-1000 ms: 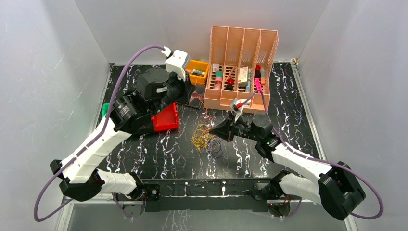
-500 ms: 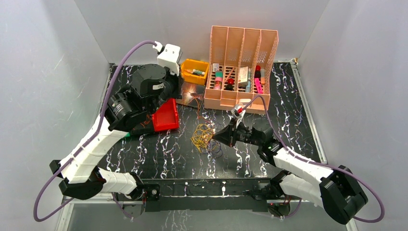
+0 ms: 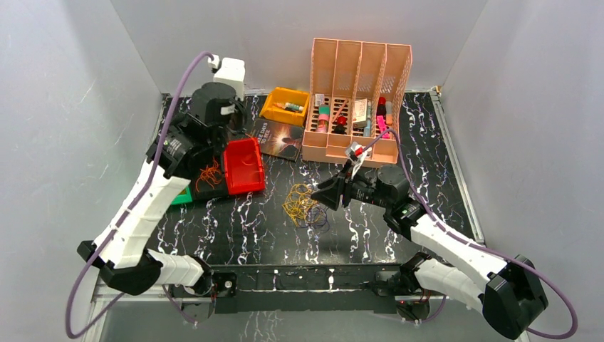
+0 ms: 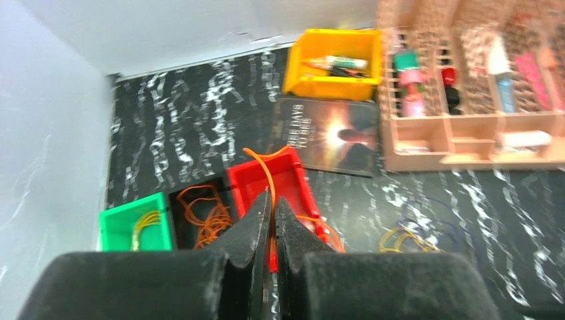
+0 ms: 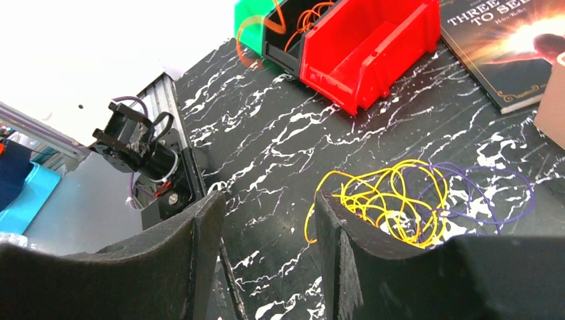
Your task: Untangle the cables
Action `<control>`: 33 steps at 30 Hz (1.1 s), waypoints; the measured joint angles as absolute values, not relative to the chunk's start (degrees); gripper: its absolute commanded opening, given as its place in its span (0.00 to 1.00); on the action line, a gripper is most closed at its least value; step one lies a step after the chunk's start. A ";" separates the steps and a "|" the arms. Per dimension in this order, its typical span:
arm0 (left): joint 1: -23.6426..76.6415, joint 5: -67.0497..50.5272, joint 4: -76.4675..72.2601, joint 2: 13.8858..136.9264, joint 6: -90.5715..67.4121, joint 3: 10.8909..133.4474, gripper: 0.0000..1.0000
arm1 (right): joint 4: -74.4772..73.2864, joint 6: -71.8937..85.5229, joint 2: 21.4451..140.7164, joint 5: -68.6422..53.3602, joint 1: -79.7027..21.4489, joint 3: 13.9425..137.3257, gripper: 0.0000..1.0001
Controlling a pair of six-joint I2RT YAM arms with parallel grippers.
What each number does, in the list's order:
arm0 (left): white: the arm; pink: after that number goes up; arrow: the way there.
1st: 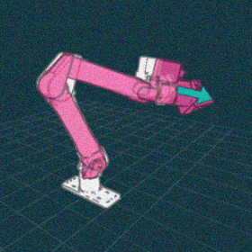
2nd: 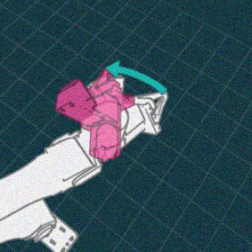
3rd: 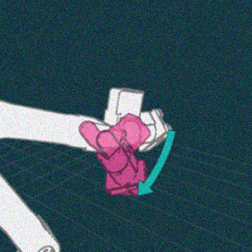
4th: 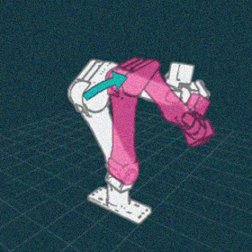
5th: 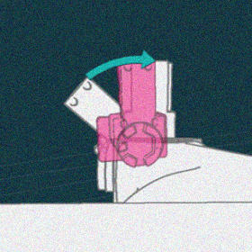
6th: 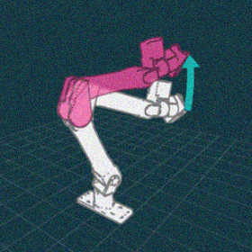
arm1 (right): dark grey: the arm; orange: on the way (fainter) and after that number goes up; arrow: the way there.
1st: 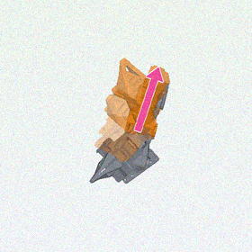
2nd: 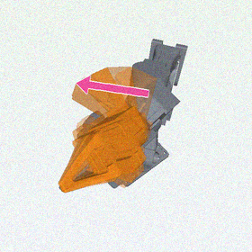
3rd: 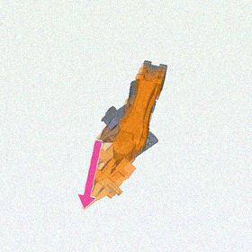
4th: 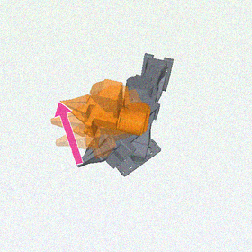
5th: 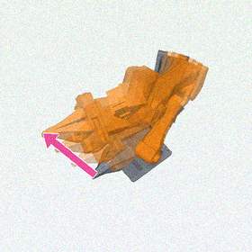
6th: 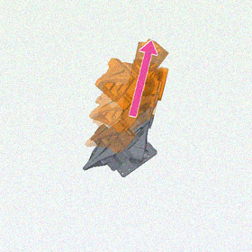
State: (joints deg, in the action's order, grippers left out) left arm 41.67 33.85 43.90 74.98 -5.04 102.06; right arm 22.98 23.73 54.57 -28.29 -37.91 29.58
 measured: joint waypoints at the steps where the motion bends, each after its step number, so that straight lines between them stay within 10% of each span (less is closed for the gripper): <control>1: 39.20 33.19 43.88 75.24 -4.80 102.06 0.00 | 22.50 23.68 54.41 -28.01 -37.91 29.58 0.61; 33: 6.44 15.94 38.24 81.32 -0.64 94.48 0.00 | 19.31 22.26 53.34 -28.05 -37.91 29.56 0.65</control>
